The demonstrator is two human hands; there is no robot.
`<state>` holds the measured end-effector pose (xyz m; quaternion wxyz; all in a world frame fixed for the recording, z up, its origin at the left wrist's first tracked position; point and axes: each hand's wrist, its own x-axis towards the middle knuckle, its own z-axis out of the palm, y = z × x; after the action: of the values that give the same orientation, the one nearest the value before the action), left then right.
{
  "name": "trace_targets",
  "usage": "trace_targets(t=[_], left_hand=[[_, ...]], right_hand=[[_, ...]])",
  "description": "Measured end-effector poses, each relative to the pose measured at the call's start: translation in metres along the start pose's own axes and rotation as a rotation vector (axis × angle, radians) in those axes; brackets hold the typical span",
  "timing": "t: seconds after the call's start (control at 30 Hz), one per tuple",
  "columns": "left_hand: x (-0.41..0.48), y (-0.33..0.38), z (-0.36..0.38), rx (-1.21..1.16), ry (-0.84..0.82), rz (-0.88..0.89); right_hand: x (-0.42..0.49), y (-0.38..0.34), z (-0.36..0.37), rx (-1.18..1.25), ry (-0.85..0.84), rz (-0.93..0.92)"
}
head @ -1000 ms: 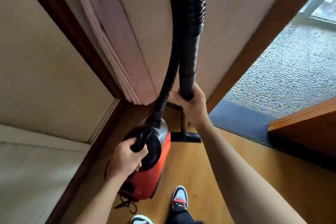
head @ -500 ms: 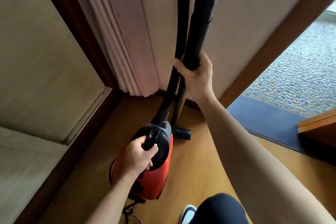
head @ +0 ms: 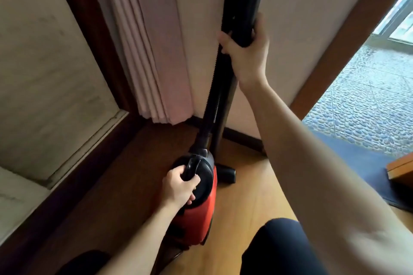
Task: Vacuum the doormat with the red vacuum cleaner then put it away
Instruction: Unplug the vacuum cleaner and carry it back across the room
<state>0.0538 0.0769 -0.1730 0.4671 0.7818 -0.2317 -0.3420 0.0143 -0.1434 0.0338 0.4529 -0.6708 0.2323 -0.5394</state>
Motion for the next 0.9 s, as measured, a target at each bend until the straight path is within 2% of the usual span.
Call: trace_targets(t=[0.2, 0.33, 0.53, 0.9], left_hand=[[0.012, -0.006, 0.011, 0.019, -0.007, 0.033], [0.017, -0.017, 0.018, 0.014, -0.008, 0.025], [0.014, -0.041, 0.018, 0.023, -0.006, 0.013], [0.035, -0.051, 0.027, 0.024, -0.016, 0.011]], right_hand=[[-0.037, 0.046, 0.004, -0.052, -0.005, 0.240], [-0.048, 0.071, 0.006, -0.069, 0.016, 0.313], [-0.053, 0.101, 0.012, -0.077, 0.013, 0.337], [-0.040, 0.123, 0.023, -0.020, 0.068, 0.224]])
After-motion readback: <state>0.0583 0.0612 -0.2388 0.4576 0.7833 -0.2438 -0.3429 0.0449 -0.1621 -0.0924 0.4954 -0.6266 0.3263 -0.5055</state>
